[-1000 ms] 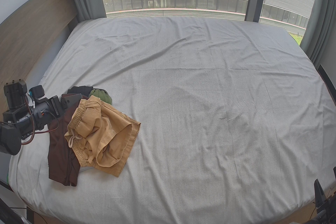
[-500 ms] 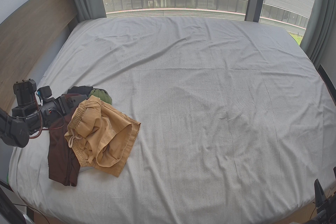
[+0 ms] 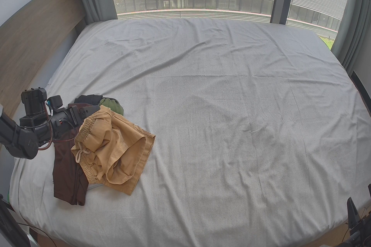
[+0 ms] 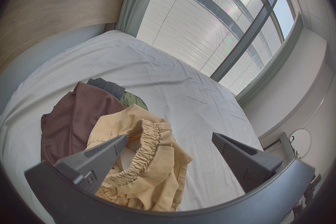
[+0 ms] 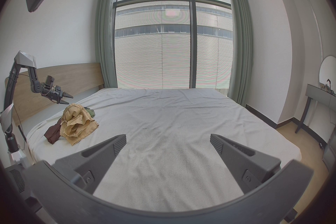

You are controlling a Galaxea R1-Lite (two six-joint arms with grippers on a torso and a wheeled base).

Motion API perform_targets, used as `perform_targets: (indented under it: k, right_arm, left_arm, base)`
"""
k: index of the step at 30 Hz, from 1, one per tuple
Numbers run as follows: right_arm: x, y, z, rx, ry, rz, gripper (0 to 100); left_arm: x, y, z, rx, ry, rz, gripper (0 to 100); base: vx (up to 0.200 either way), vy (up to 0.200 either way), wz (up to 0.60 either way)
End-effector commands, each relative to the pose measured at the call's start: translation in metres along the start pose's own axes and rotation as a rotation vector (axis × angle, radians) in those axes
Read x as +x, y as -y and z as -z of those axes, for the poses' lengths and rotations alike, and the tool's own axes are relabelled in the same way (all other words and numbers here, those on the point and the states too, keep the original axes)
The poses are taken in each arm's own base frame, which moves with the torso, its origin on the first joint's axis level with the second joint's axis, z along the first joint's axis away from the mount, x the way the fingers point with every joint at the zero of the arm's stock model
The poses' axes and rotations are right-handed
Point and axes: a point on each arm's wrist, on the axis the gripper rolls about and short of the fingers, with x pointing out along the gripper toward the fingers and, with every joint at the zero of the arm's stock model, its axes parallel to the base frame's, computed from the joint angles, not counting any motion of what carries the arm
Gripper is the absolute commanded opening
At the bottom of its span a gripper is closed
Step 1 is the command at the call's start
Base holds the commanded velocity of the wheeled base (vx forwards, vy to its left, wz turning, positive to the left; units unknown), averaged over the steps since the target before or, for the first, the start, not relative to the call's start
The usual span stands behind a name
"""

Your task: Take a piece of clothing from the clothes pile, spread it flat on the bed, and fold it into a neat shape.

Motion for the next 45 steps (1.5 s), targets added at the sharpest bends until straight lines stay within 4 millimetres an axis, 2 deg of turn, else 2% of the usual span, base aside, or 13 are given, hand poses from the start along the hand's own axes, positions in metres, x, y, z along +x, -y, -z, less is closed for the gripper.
perform_targets:
  k: [1, 14, 25, 37, 38, 45]
  right_arm:
    - [0.001, 0.000, 0.005, 0.000, -0.009, 0.000, 100]
    - [0.001, 0.000, 0.005, 0.000, -0.009, 0.000, 100]
    - [0.001, 0.000, 0.005, 0.000, -0.009, 0.000, 100]
    - [0.001, 0.000, 0.005, 0.000, -0.009, 0.000, 100]
    - [0.001, 0.000, 0.005, 0.000, -0.009, 0.000, 100]
    - [0.001, 0.000, 0.005, 0.002, -0.009, 0.000, 100]
  left_arm:
    - [0.009, -0.003, 0.003, -0.004, -0.015, 0.003, 100]
    - [0.031, 0.003, 0.012, 0.005, -0.055, 0.039, 100]
    - [0.043, 0.002, 0.014, 0.006, -0.069, 0.057, 100]
    - [0.049, 0.002, 0.016, 0.008, -0.076, 0.066, 100]
    - [0.049, 0.002, 0.015, 0.008, -0.074, 0.065, 0]
    - [0.053, 0.000, 0.017, 0.006, -0.077, 0.062, 0]
  base:
    - [0.000, 0.000, 0.00]
    - [0.000, 0.000, 0.00]
    - [0.000, 0.000, 0.00]
    - [0.000, 0.000, 0.00]
    - [0.000, 0.000, 0.00]
    - [0.000, 0.000, 0.00]
